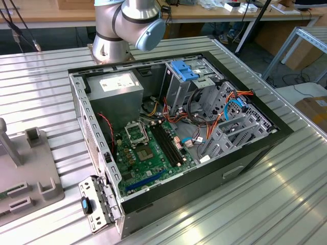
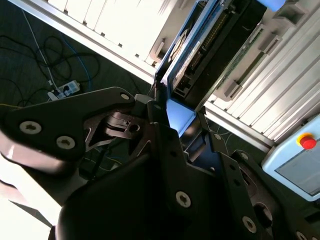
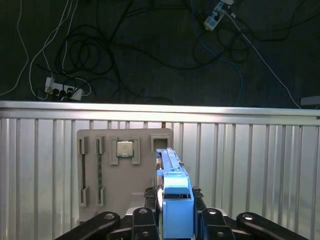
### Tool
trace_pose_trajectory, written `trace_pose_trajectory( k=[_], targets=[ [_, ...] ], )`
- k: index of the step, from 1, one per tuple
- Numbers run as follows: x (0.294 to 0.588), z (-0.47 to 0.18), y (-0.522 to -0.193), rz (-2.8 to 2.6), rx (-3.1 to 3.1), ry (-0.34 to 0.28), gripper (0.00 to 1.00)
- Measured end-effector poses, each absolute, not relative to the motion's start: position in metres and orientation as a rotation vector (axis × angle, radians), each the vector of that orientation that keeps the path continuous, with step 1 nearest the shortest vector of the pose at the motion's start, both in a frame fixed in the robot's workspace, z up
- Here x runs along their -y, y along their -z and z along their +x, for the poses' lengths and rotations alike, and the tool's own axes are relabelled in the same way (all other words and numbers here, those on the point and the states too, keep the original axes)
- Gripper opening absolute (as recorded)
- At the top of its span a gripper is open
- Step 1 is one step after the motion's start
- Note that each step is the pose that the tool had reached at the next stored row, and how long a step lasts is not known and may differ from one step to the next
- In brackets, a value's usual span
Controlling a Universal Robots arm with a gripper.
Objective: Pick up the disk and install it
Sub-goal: 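Pick up the disk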
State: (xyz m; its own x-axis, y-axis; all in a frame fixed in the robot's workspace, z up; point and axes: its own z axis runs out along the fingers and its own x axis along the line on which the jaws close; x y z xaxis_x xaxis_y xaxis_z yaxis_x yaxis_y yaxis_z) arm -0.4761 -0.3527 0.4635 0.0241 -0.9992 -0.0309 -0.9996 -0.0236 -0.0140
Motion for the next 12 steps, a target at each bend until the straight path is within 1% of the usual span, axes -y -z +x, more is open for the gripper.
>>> trace_pose_trajectory(
  k=[10,12],
  targets=[
    [0.353,-0.476,-0.489,-2.225,-2.173,-0.019,0.37],
    [0.353,-0.476,-0.490,-2.225,-2.173,-0.019,0.37]
  ],
)
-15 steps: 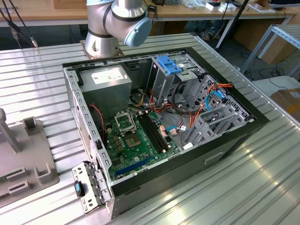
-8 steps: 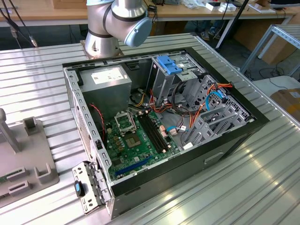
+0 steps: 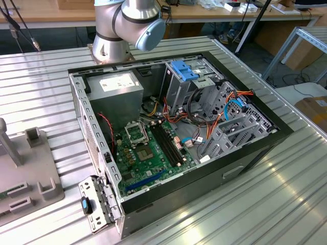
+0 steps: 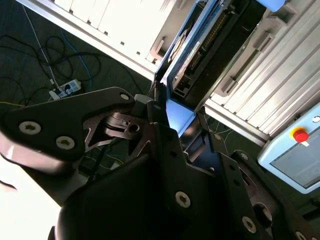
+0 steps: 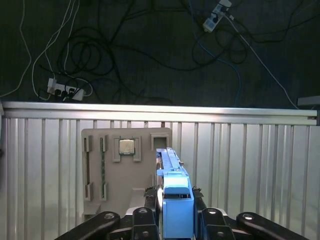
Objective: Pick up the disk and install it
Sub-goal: 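Pick up the disk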
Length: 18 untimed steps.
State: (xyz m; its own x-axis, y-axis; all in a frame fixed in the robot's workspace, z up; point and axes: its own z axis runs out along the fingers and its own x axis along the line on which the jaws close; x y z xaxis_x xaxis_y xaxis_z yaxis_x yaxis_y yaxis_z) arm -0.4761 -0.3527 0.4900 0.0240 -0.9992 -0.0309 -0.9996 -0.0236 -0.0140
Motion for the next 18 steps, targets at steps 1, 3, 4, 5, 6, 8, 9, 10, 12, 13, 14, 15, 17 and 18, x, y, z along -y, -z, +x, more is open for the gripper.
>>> trace_pose_trajectory(
  k=[1,3,4,5,6,8,9,10,12,13,14,15,17,18],
  targets=[
    [0.353,-0.476,-0.490,-2.225,-2.173,-0.019,0.37],
    [0.353,-0.476,-0.490,-2.225,-2.173,-0.019,0.37],
    [0.353,-0.476,-0.491,-2.225,-2.173,-0.019,0.37],
    [0.353,-0.476,-0.493,-2.225,-2.173,-0.019,0.37],
    [0.353,-0.476,-0.497,-2.225,-2.173,-0.019,0.37],
    [0.353,-0.476,-0.501,-2.225,-2.173,-0.019,0.37],
    [0.353,-0.476,-0.502,-2.225,-2.173,-0.019,0.37],
    [0.353,-0.476,-0.502,-2.225,-2.173,-0.019,0.37],
    [0.353,-0.476,-0.502,-2.225,-2.173,-0.019,0.37],
    [0.353,-0.476,-0.502,-2.225,-2.173,-0.019,0.37],
    [0.353,-0.476,-0.502,-2.225,-2.173,-0.019,0.37],
    [0.353,-0.476,-0.502,-2.225,-2.173,-0.019,0.37],
    [0.353,-0.476,-0.502,-2.225,-2.173,-0.019,0.37],
    [0.353,-0.476,-0.502,-2.225,-2.173,-0.019,0.37]
  ],
)
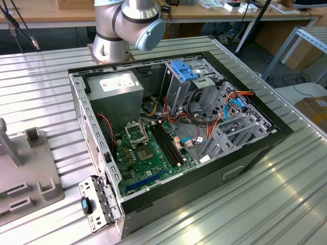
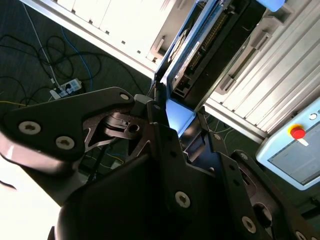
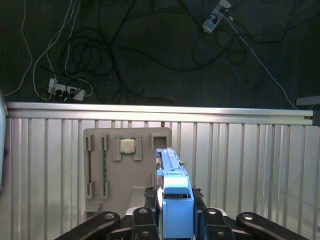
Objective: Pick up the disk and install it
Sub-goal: 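Pick up the disk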
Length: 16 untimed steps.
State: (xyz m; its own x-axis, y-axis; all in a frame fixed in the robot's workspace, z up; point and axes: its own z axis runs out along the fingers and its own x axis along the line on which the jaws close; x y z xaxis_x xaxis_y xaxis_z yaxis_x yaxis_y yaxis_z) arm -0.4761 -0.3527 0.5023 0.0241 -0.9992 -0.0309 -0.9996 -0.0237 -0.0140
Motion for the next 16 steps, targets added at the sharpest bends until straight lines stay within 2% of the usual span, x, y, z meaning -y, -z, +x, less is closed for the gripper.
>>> trace_pose_trajectory(
  k=[16],
  targets=[
    [0.353,-0.464,-0.502,-2.225,-2.173,-0.019,0.37]
  ],
)
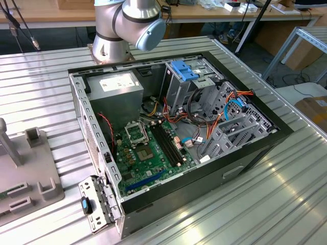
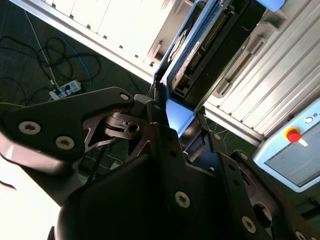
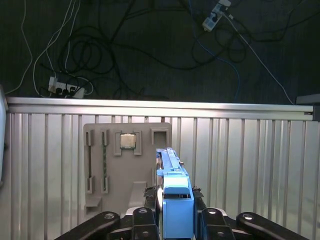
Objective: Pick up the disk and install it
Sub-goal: 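Pick up the disk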
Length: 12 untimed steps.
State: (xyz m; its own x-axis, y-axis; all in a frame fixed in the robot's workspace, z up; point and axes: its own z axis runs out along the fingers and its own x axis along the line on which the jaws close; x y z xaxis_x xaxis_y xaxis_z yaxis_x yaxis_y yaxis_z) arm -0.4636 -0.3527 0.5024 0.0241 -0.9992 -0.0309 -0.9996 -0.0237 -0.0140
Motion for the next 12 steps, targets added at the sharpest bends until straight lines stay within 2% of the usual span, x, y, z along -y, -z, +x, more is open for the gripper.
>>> trace_pose_trajectory(
  k=[12],
  targets=[
    [0.3527,-0.4596,-0.5024,-2.225,-2.173,-0.019,0.37]
  ],
)
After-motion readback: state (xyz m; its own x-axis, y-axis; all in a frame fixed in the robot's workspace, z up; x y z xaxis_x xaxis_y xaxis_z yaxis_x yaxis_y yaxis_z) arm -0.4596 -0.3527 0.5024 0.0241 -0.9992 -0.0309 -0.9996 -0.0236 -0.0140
